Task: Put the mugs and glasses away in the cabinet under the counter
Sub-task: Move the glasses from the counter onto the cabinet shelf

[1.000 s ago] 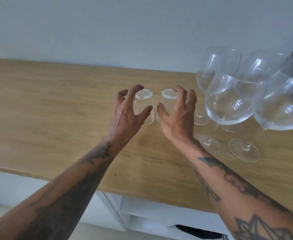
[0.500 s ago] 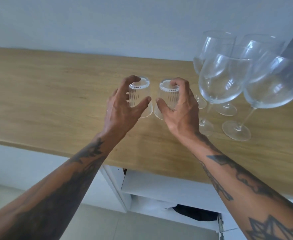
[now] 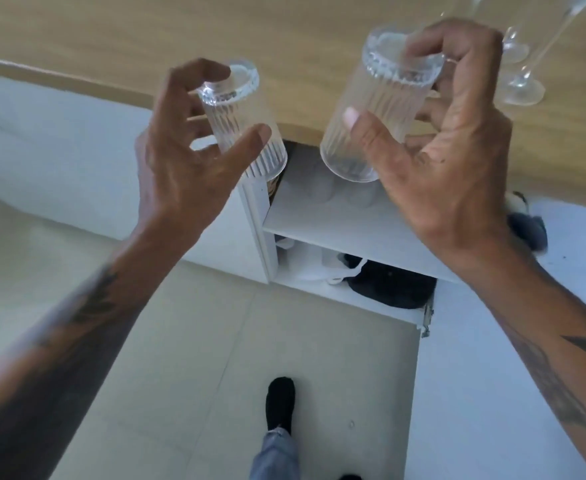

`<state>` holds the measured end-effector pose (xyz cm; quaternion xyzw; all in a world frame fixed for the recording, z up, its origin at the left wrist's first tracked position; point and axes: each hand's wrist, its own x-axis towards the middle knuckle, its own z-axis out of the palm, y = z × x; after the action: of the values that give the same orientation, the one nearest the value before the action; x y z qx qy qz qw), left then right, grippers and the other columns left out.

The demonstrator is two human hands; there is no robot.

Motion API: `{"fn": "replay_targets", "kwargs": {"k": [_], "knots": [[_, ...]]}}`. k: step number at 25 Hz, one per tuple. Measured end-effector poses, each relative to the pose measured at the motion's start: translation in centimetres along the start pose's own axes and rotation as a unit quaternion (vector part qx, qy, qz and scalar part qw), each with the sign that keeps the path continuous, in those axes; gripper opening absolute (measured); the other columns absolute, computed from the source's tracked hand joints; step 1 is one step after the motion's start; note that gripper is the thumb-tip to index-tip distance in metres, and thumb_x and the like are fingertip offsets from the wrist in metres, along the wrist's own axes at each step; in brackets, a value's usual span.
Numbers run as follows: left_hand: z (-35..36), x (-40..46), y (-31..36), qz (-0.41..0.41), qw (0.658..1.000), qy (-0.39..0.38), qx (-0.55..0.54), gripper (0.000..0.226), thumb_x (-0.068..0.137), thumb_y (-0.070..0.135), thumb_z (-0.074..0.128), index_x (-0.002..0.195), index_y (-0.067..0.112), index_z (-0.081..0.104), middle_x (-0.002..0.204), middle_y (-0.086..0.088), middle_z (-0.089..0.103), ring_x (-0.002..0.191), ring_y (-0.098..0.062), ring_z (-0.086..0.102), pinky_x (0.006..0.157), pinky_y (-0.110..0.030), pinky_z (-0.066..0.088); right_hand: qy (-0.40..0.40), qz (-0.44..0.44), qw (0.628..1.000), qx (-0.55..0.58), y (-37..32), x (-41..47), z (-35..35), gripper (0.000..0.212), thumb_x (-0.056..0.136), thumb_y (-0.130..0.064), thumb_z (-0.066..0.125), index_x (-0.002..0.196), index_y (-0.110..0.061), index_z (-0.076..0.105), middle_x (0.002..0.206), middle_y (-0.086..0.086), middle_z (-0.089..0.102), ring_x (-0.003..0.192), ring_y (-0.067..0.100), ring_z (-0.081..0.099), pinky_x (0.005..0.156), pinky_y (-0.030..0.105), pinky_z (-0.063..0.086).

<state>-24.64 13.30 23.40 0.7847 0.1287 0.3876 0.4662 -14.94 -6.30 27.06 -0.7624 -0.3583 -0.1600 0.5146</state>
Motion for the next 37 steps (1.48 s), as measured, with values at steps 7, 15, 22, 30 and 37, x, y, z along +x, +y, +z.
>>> {"fn": "replay_targets", "kwargs": {"k": [7,15,22,30,37], "knots": [[4.3,-7.0,-8.0,-0.064,0.997,-0.043,-0.017,0.051,0.079,0.028,0.086,0.12,0.025,0.056,0.12,0.012,0.066,0.103,-0.009,0.071,0.079,-0.028,0.063,-0.046,0.081,0.995,-0.022,6.9,-8.7,3.7,0.051,0.086,-0.03,0.074,0.123,-0.012,0.043,0.125,-0.007,0.057,0.104,0.022,0.066,0.074,0.046,0.058],[15.4,-5.4,-17.8,-0.049,0.992,-0.098,0.062,0.047,0.081,0.031,0.082,0.113,0.013,0.053,0.119,0.003,0.068,0.098,-0.023,0.068,0.083,-0.044,0.059,0.006,0.185,0.981,-0.059,21.3,-9.5,9.5,0.052,0.079,-0.019,0.077,0.116,-0.002,0.045,0.113,-0.004,0.054,0.107,0.022,0.059,0.089,0.047,0.053],[20.3,-3.4,-24.1,-0.028,0.989,-0.086,0.116,0.048,0.078,0.025,0.084,0.11,0.006,0.054,0.108,-0.001,0.068,0.093,-0.016,0.065,0.074,-0.029,0.059,0.0,0.219,0.971,-0.099,28.3,-8.2,13.0,0.048,0.077,-0.016,0.076,0.113,-0.002,0.047,0.107,0.006,0.061,0.097,0.028,0.058,0.08,0.039,0.05],[21.3,-3.0,-26.4,-0.031,0.986,-0.12,0.11,0.049,0.079,0.019,0.083,0.117,0.004,0.056,0.117,-0.005,0.067,0.104,-0.024,0.065,0.081,-0.045,0.061,-0.016,0.206,0.969,-0.135,31.0,-8.5,14.4,0.049,0.077,-0.018,0.077,0.114,-0.003,0.049,0.111,0.006,0.062,0.099,0.031,0.058,0.075,0.023,0.037],[19.5,-3.5,-24.7,-0.026,0.975,-0.144,0.165,0.06,0.081,0.021,0.081,0.133,0.021,0.051,0.131,-0.003,0.058,0.107,-0.019,0.057,0.072,-0.028,0.052,-0.034,0.212,0.969,-0.12,29.2,-8.1,13.6,0.058,0.078,-0.014,0.077,0.127,-0.004,0.048,0.126,0.015,0.054,0.115,0.028,0.053,0.088,0.017,0.036]]}}
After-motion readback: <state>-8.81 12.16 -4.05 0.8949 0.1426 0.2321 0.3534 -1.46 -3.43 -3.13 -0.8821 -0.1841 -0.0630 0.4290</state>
